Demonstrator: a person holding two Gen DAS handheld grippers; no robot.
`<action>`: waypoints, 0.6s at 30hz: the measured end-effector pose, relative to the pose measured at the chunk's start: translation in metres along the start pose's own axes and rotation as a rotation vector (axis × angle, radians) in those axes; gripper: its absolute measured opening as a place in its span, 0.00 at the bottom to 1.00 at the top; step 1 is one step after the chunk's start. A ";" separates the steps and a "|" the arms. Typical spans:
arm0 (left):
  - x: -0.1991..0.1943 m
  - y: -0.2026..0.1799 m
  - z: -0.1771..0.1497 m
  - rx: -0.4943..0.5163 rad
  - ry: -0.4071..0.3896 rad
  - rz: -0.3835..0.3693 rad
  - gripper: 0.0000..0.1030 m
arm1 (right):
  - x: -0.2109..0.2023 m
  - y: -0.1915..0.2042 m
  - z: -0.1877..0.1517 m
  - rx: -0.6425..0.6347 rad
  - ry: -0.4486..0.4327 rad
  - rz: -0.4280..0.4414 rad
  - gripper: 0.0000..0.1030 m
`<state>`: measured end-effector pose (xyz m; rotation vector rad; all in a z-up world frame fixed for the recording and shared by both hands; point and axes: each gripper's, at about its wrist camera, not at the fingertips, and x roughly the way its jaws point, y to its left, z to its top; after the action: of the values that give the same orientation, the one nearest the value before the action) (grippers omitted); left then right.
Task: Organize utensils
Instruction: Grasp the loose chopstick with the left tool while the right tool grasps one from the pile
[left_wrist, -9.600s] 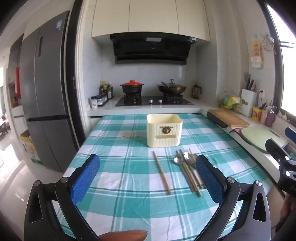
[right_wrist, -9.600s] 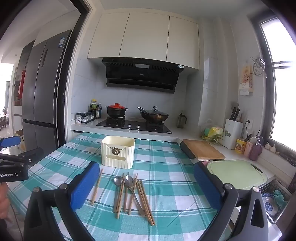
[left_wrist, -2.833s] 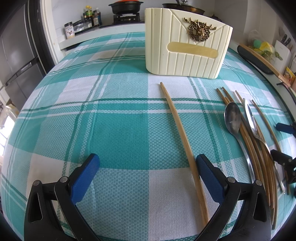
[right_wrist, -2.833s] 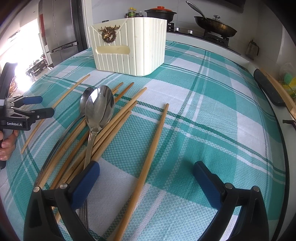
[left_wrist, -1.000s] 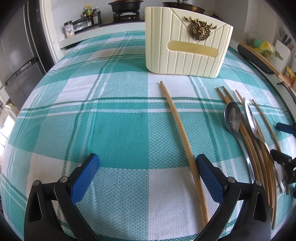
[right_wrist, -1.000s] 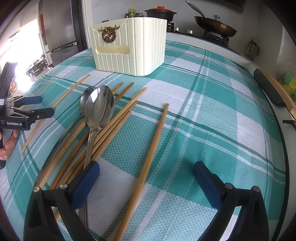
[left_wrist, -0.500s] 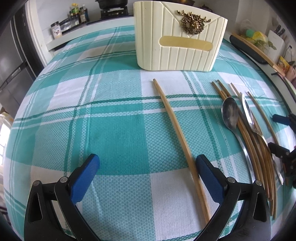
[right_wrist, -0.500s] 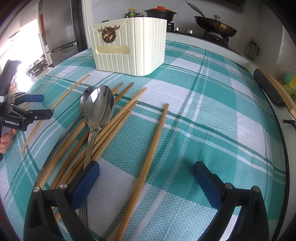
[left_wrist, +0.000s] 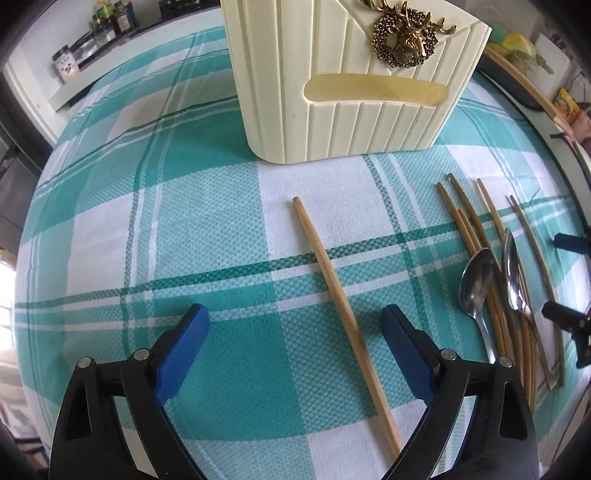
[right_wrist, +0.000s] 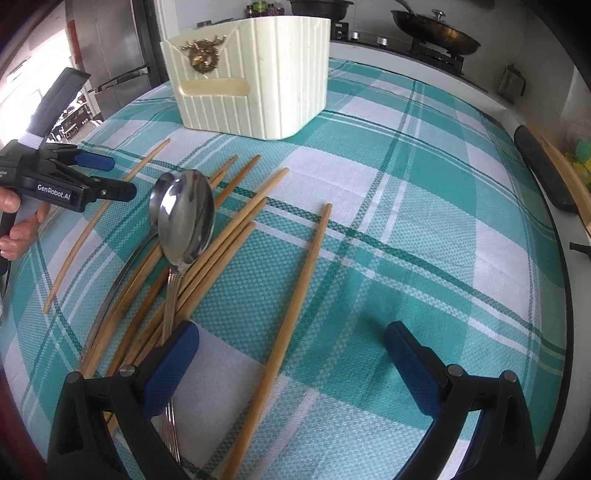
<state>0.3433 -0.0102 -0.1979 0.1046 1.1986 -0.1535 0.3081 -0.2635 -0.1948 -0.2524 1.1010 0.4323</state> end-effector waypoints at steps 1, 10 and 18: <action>0.000 0.001 0.002 0.005 0.012 -0.006 0.88 | 0.001 -0.006 0.005 0.033 0.036 0.022 0.93; 0.004 -0.003 0.037 0.030 0.049 -0.018 0.21 | 0.027 -0.013 0.070 0.089 0.109 -0.022 0.31; -0.020 0.007 0.024 -0.018 -0.051 -0.094 0.04 | 0.012 -0.011 0.080 0.162 0.023 0.013 0.05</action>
<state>0.3596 -0.0060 -0.1710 0.0280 1.1544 -0.2268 0.3820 -0.2387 -0.1711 -0.1082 1.1538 0.3503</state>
